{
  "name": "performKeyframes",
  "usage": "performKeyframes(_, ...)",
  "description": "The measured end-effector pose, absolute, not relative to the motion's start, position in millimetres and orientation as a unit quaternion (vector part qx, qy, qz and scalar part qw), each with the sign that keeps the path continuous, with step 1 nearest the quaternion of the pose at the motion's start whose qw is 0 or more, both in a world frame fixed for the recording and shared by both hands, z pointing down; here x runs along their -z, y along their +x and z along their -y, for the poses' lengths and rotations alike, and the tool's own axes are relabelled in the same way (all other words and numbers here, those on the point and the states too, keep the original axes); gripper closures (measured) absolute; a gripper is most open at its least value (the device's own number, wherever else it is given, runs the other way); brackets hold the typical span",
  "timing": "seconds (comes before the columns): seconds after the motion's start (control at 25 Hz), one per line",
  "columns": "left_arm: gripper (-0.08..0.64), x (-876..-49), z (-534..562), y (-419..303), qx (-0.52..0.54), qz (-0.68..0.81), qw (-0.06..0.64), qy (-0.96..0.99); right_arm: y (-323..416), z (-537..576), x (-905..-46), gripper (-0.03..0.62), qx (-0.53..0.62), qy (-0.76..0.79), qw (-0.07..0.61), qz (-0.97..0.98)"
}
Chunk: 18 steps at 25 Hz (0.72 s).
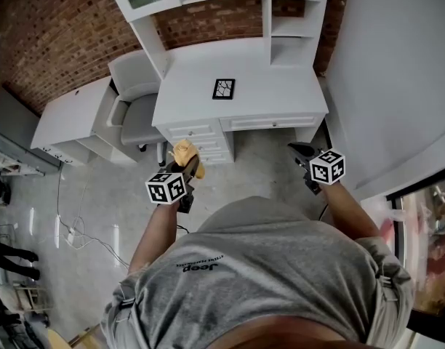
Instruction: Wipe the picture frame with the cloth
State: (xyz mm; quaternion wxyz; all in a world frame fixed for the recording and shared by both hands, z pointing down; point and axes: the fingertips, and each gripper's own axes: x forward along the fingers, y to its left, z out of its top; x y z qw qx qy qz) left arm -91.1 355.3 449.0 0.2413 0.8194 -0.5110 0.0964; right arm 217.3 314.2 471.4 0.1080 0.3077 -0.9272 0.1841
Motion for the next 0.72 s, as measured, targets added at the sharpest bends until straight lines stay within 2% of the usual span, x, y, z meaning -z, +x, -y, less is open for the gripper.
performKeyframes(0.36,0.474,-450.8,-345.7,-62.0,-0.105,0.507,0.245,0.820,243.0,-305.4,-486.9,0.575,-0.195,0.299,0.107,0.928)
performKeyframes(0.72,0.474,-463.5,-290.3,-113.1,-0.090,0.491,0.252,0.829,196.2,-262.4,-492.7,0.575,-0.190,0.312,0.124,0.923)
